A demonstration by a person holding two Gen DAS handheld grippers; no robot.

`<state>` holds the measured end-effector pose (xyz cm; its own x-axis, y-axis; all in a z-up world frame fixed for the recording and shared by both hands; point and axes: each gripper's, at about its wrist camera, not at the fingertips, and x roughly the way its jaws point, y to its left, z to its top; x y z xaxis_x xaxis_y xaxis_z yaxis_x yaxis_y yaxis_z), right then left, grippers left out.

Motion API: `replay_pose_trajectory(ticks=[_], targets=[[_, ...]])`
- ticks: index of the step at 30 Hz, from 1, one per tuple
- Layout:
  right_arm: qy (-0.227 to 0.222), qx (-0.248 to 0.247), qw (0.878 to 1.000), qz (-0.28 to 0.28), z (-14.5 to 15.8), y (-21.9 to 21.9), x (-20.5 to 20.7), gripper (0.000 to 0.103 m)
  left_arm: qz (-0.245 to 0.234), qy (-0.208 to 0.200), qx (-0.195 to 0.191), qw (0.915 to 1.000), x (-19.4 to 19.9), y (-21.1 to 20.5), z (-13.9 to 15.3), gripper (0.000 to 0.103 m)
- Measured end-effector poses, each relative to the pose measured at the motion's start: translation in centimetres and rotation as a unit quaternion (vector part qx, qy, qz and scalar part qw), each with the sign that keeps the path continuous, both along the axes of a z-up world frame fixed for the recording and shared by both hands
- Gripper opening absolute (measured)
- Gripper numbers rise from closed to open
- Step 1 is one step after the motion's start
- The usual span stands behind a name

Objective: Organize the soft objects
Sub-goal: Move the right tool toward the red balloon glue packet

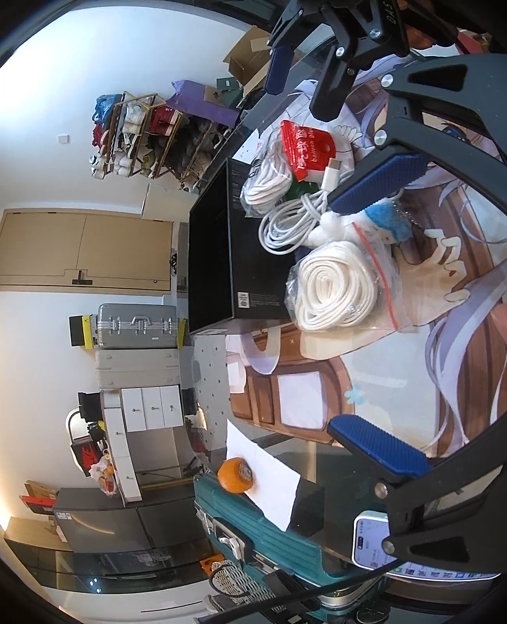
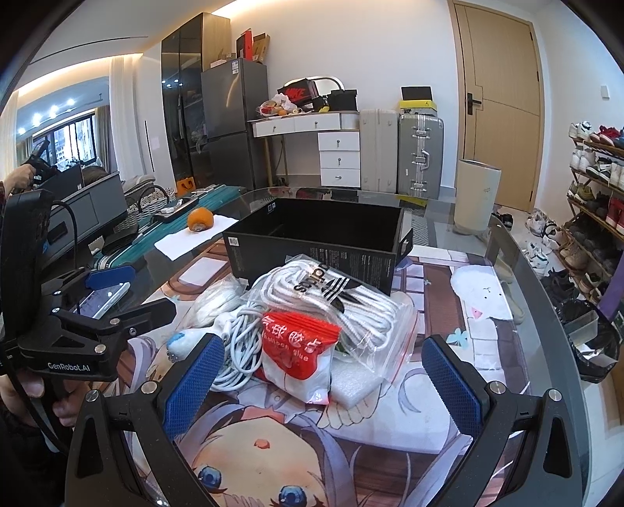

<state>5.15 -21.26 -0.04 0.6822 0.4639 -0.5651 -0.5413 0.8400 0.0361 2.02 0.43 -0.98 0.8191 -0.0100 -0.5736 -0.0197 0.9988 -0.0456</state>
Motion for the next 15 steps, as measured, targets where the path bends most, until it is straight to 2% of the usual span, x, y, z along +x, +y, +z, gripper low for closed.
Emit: replay_pose_trajectory(ticks=[5,9,15], targets=[[-0.001,0.003,1.0,0.0,0.6,-0.2,0.4,0.103,-0.005,0.002,0.008,1.0,0.5,0.0,0.3,0.103],[-0.004,0.002,1.0,0.004,1.2,0.0,0.6,0.103,-0.016,0.005,-0.002,0.9999,1.0,0.3,0.4,0.103],[-0.002,0.003,1.0,0.01,1.6,0.3,1.5,0.103,-0.003,0.0,-0.003,1.0,1.6,0.8,0.8,0.103]])
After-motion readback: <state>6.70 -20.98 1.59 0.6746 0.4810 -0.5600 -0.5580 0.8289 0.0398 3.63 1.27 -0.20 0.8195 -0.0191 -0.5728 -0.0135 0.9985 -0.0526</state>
